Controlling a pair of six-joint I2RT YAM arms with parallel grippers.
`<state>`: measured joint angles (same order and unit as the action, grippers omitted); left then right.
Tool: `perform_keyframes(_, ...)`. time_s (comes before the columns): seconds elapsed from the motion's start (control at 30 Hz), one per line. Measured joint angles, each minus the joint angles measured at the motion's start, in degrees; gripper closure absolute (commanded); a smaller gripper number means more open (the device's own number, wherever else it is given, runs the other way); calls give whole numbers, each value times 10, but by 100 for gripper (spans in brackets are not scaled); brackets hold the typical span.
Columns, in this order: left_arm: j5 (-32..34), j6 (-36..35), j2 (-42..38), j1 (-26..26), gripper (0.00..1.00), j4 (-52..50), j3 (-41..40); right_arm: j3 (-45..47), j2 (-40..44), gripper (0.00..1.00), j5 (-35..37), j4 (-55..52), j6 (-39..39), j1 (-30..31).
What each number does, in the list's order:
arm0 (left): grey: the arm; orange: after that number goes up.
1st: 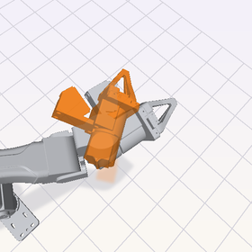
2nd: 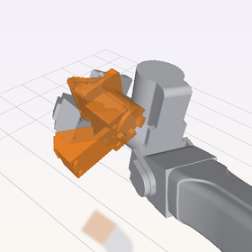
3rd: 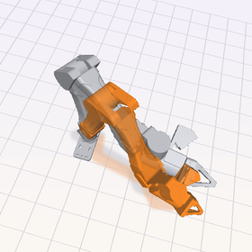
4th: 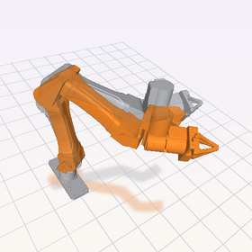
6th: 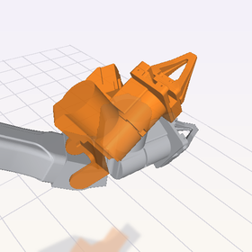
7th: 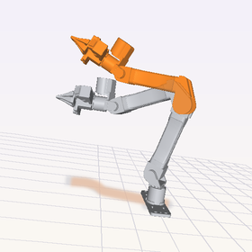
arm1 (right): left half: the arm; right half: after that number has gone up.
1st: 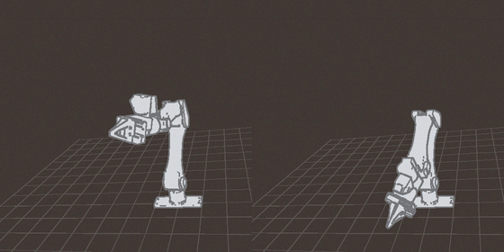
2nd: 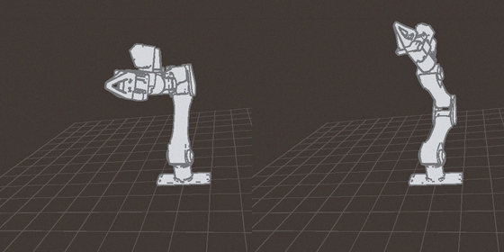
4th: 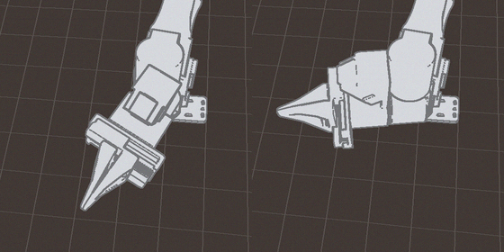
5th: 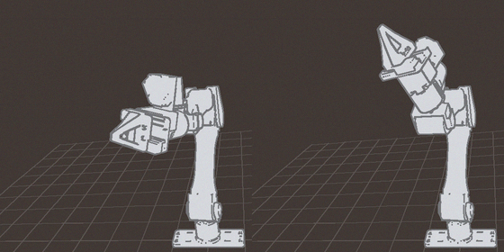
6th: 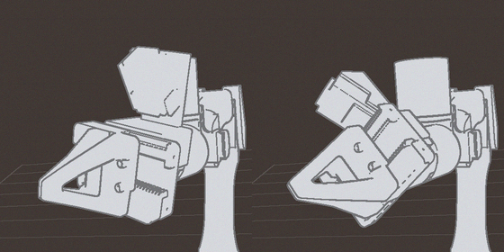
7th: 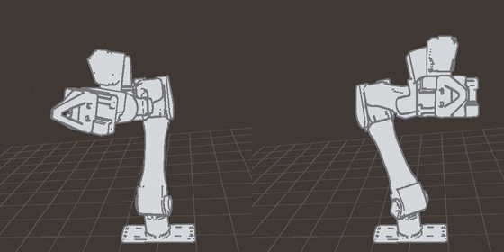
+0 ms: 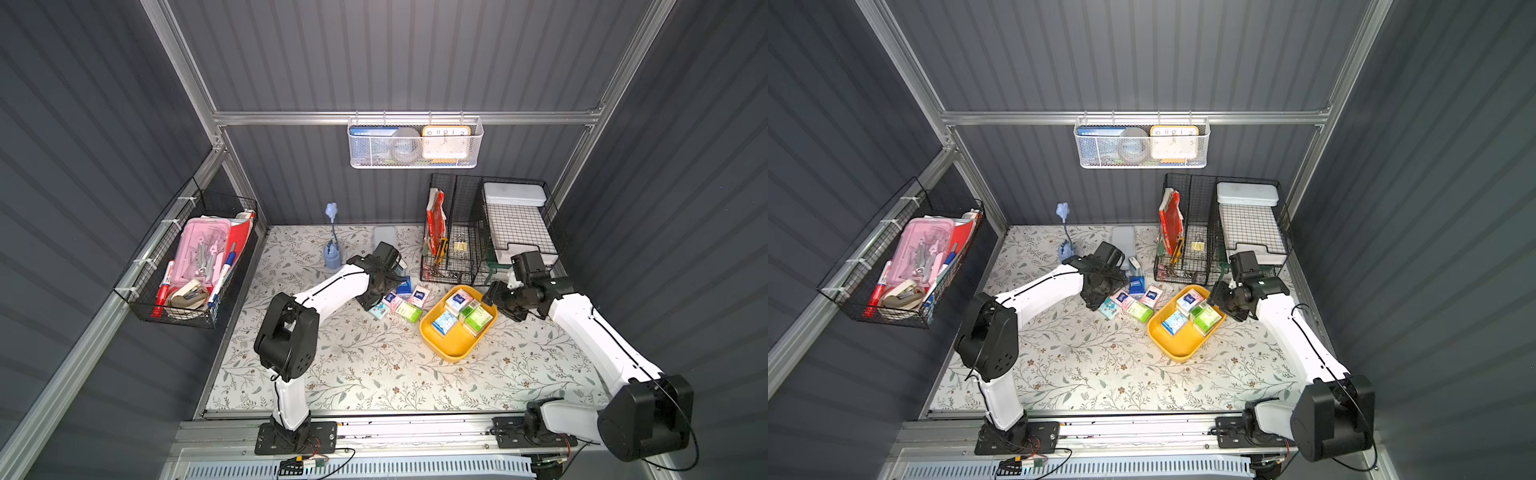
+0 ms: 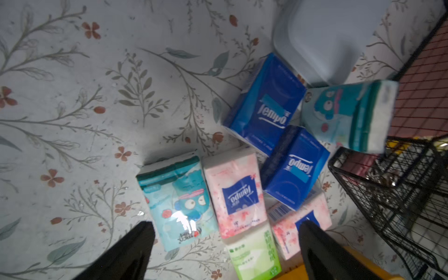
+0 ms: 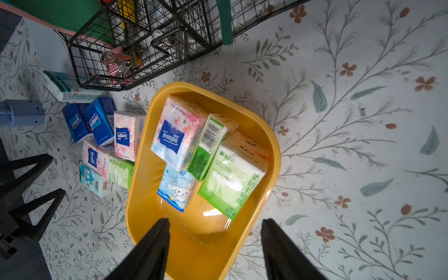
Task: Put the pocket tissues into the storage box
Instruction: Pick up the pocket tissues from the center of the board.
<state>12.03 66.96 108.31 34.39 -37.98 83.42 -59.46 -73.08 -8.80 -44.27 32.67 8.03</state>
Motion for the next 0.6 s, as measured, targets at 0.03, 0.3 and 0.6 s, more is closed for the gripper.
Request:
perform_keyframes(0.03, 0, 0, 6, -2, 3, 1, 1, 0, 0, 36, 0, 0, -2, 0)
perform_keyframes(0.3, -1, 5, 30, -3, 9, 1, 0, 0, -1, 36, 0, 1, -4, 0)
perform_keyframes(0.6, -5, 7, 29, -3, 12, 6, -48, 6, -2, 36, 0, 2, -4, 0)
